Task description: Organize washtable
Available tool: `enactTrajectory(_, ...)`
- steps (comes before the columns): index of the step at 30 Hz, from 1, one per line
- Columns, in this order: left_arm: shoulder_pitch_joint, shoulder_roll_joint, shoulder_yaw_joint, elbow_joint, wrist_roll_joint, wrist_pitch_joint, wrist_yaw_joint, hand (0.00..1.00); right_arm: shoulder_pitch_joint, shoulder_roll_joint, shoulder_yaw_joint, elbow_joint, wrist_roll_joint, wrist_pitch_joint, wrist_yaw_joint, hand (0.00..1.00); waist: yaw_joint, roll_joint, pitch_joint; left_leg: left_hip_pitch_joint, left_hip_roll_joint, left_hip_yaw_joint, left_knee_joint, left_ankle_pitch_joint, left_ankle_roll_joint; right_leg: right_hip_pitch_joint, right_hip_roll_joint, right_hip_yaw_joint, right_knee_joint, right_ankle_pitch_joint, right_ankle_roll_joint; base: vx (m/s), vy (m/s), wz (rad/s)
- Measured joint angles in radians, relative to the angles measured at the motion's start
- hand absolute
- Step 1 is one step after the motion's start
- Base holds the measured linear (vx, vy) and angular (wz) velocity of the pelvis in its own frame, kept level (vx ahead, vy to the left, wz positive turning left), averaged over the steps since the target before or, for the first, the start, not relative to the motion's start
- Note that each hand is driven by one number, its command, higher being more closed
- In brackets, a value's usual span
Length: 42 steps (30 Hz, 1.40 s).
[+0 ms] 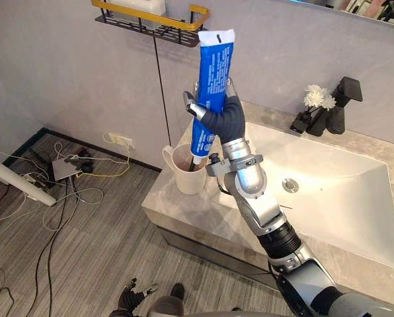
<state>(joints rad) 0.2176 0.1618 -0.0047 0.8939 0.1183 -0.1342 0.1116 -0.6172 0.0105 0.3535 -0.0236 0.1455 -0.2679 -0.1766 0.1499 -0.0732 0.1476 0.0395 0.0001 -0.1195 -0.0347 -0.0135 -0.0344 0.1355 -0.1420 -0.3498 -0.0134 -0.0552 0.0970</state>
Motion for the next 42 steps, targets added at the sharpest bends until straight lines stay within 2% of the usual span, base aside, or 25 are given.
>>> enactTrajectory(5,0.0,0.0,0.0,0.0,-0.001,0.0,0.0,0.0,-0.01,0.0,0.0,0.0,-0.006,0.0,-0.004,1.0,0.001,0.0,0.0,0.0,0.0,-0.001,0.0,0.0,0.0,0.0,0.0,-0.001,0.0,0.0,0.0,0.0,0.0,0.0)
enactTrajectory(23,0.001,0.0,0.0,0.0,-0.001,0.0,-0.002,0.0,-0.011,-0.007,0.009,0.087,-0.152,0.014,-0.036,1.0,0.005,0.0,0.0,-0.01,-0.001,-0.011,0.001,0.0,0.0,-0.003,0.001,-0.007,-0.003,0.0,0.0,0.0,0.0,0.01)
enactTrajectory(34,0.001,0.0,-0.001,0.0,-0.002,0.0,-0.002,0.0,-0.028,-0.007,0.042,0.135,-0.157,0.023,-0.038,1.0,0.007,0.001,0.0,-0.013,0.0,-0.01,0.002,0.0,0.0,-0.004,0.001,-0.006,-0.006,0.0,0.0,0.0,0.0,0.0)
enactTrajectory(42,0.001,0.0,-0.004,0.0,-0.006,0.0,-0.003,0.0,-0.029,-0.007,0.049,0.137,-0.158,0.038,-0.038,1.0,0.021,0.003,0.001,-0.014,-0.001,-0.01,0.001,0.0,0.0,-0.005,0.001,-0.006,-0.008,0.0,0.0,0.0,0.0,0.0)
